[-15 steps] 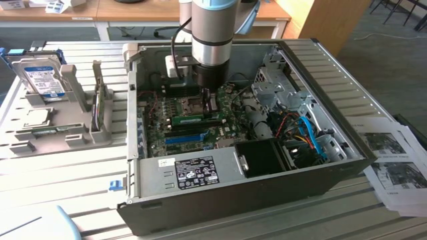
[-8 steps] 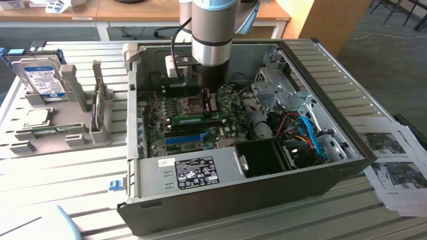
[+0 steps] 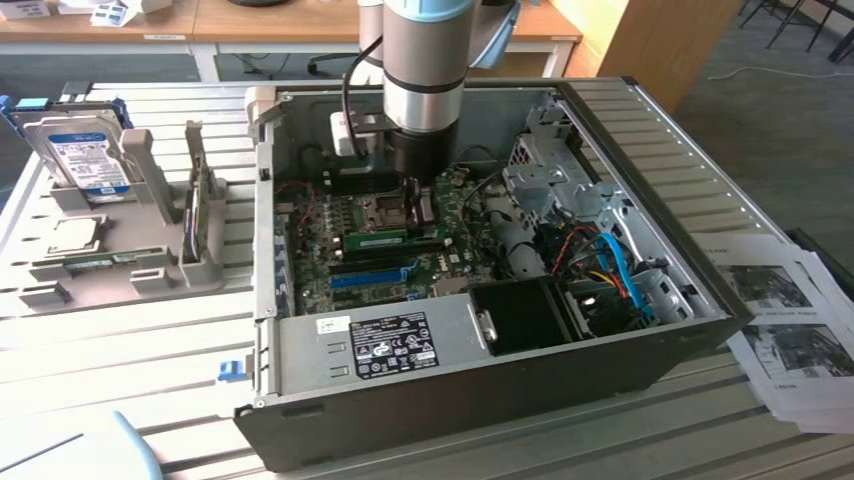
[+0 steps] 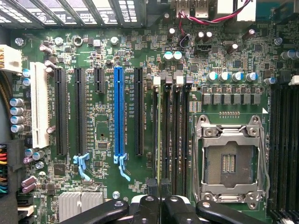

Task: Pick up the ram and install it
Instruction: 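Insert the ram into the slot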

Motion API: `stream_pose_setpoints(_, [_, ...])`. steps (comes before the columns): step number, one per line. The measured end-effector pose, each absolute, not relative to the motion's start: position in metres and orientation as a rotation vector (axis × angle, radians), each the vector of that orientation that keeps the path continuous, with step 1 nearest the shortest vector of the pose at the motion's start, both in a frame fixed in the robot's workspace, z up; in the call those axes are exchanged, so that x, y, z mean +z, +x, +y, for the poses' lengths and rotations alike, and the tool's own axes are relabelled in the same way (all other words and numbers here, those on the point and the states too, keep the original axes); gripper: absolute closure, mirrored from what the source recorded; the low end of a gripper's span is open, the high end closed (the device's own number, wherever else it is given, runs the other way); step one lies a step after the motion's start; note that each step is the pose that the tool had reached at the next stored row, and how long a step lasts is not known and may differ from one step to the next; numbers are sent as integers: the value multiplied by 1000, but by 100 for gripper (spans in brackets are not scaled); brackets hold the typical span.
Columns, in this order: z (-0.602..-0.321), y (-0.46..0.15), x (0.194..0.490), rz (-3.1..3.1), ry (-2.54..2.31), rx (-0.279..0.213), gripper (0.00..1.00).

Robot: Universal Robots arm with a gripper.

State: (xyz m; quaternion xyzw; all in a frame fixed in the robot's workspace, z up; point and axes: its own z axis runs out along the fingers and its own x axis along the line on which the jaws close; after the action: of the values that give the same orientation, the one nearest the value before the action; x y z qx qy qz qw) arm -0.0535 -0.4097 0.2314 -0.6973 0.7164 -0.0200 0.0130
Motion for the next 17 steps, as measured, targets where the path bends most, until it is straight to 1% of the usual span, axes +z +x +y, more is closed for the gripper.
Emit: stream_pose_setpoints(17, [-410,-53,228,2232,-2172,-62,89])
